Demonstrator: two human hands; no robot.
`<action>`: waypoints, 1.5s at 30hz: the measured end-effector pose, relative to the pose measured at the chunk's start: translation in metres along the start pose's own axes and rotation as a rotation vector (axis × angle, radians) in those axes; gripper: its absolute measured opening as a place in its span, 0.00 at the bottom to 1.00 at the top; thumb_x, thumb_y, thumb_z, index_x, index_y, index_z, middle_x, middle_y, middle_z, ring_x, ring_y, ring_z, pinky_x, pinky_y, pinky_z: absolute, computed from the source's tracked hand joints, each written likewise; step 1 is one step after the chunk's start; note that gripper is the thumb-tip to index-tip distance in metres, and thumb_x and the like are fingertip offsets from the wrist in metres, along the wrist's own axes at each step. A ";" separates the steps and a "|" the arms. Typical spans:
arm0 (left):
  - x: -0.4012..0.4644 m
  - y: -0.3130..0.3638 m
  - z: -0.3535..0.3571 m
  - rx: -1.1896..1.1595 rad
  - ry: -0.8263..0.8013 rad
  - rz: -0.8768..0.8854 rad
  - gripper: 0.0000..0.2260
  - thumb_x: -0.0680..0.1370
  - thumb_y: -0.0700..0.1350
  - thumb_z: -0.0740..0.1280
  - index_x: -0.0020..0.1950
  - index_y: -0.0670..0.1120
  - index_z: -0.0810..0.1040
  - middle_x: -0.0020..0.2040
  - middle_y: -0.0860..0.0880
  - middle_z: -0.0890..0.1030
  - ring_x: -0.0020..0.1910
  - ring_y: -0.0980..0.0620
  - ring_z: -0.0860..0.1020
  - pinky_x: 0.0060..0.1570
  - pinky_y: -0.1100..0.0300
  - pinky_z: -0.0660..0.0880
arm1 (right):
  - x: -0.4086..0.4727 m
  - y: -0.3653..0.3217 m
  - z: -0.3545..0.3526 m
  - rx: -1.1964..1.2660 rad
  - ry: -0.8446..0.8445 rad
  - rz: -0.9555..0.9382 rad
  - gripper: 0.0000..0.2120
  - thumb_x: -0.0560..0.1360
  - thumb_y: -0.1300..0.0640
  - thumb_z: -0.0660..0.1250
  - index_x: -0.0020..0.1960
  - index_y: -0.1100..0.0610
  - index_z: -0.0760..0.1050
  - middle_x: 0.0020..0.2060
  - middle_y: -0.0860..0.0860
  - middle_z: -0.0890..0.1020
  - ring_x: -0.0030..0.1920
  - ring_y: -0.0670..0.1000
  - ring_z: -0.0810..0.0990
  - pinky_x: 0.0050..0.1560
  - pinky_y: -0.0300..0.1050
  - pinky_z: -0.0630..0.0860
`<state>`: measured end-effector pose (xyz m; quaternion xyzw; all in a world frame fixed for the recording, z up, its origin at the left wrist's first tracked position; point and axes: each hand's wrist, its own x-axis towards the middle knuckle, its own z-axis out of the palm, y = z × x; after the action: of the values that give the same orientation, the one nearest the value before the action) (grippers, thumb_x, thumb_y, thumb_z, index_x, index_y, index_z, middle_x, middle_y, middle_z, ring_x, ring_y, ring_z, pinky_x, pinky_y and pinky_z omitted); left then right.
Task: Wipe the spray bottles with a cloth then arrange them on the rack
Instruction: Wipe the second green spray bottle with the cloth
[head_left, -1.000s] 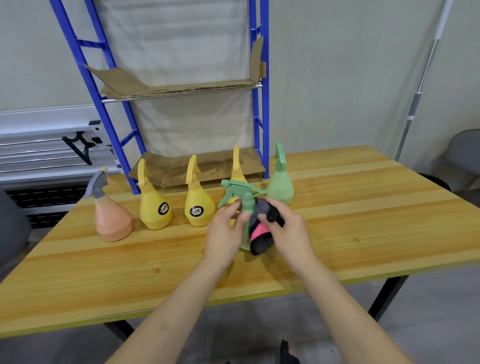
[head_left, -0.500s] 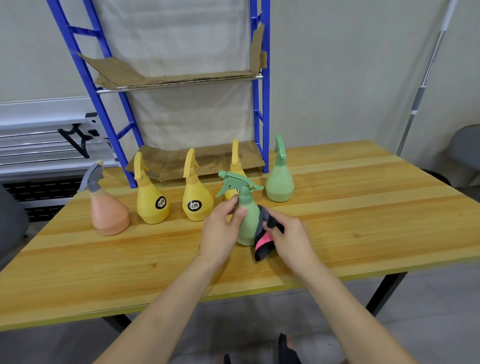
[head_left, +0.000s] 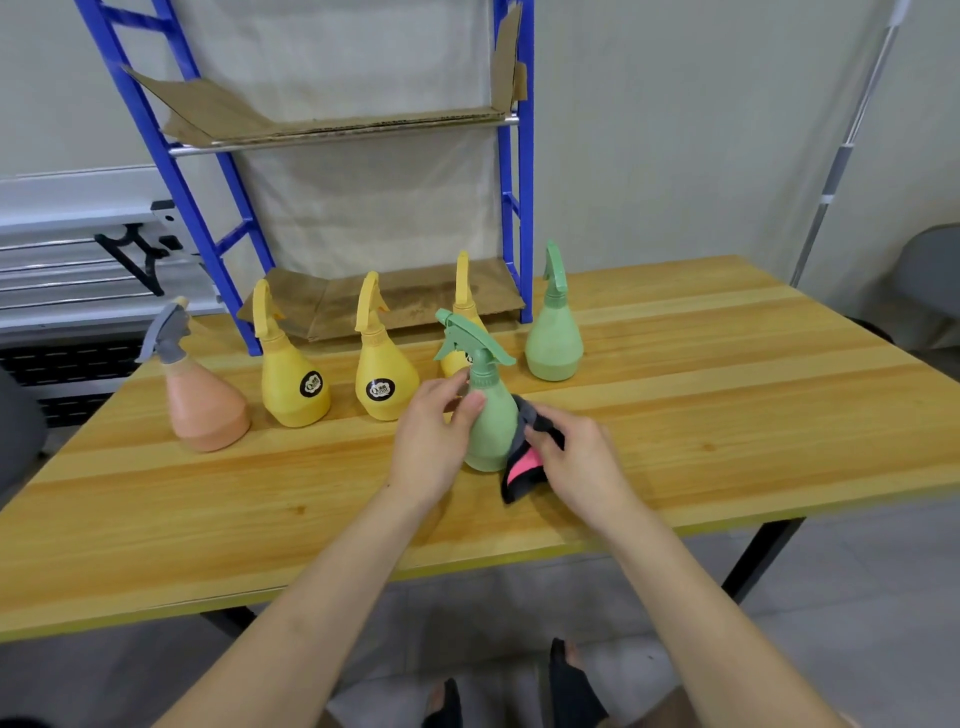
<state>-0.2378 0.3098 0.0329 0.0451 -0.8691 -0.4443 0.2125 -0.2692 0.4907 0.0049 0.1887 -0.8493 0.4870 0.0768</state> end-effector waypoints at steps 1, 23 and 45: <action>-0.001 0.000 -0.001 -0.042 0.005 -0.016 0.20 0.83 0.51 0.66 0.75 0.53 0.73 0.61 0.55 0.79 0.59 0.56 0.78 0.61 0.57 0.75 | 0.002 -0.002 0.000 0.003 0.002 -0.001 0.17 0.81 0.61 0.66 0.63 0.44 0.82 0.49 0.42 0.87 0.51 0.46 0.83 0.55 0.50 0.80; -0.005 0.000 -0.007 -0.037 -0.012 -0.002 0.16 0.77 0.49 0.75 0.62 0.54 0.76 0.58 0.62 0.81 0.57 0.61 0.80 0.60 0.55 0.78 | 0.012 -0.024 0.001 0.037 0.013 0.035 0.13 0.82 0.59 0.64 0.62 0.49 0.82 0.50 0.43 0.85 0.53 0.46 0.82 0.49 0.34 0.74; -0.006 -0.009 -0.009 -0.004 -0.028 0.017 0.18 0.80 0.48 0.71 0.69 0.53 0.74 0.63 0.54 0.79 0.62 0.56 0.77 0.64 0.55 0.75 | 0.021 -0.042 0.012 0.192 0.110 -0.015 0.16 0.81 0.60 0.67 0.66 0.48 0.81 0.55 0.42 0.84 0.56 0.42 0.80 0.58 0.36 0.76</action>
<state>-0.2298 0.2988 0.0287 0.0310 -0.8716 -0.4446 0.2040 -0.2710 0.4559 0.0389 0.1745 -0.7919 0.5751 0.1083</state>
